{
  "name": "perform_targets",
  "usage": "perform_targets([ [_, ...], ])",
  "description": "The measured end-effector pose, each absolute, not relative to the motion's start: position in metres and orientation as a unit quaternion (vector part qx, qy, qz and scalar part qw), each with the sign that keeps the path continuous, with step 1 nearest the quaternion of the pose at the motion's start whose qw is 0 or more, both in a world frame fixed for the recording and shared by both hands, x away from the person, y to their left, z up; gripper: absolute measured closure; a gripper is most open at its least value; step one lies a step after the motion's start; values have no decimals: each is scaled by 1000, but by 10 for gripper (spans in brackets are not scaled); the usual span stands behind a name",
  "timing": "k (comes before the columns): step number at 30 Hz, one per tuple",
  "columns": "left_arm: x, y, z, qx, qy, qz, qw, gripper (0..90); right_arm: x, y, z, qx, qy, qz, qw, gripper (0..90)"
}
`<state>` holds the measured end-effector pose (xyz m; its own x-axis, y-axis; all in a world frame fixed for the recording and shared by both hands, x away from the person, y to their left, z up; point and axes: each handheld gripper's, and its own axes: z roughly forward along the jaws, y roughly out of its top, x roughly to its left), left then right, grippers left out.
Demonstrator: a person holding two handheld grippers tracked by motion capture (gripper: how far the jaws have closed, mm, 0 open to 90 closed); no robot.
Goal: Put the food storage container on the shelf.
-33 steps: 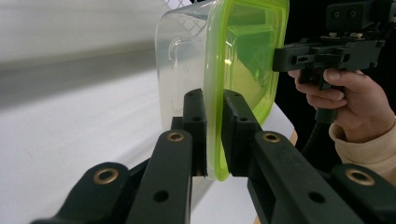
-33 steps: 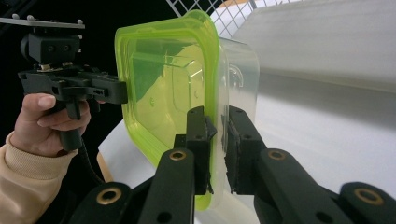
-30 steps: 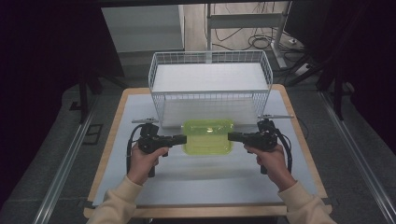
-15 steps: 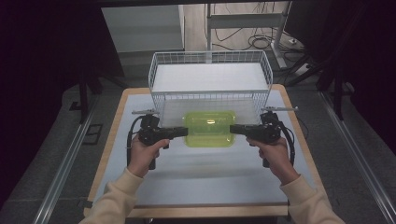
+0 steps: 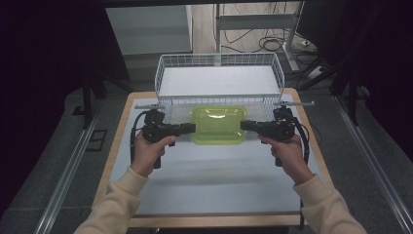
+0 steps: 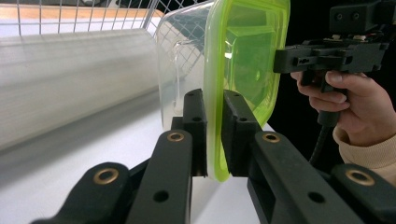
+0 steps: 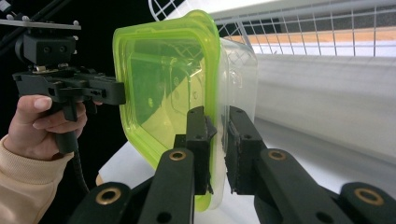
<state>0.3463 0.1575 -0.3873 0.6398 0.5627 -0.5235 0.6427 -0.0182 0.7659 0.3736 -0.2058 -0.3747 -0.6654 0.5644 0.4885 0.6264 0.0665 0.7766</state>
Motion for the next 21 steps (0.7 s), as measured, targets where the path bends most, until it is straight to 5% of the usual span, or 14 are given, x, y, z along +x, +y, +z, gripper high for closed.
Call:
perform_targets([
  [21,366,161,-360,707,426,-31,563,819,392,-199,-345,-406,-730,-550,13,807],
])
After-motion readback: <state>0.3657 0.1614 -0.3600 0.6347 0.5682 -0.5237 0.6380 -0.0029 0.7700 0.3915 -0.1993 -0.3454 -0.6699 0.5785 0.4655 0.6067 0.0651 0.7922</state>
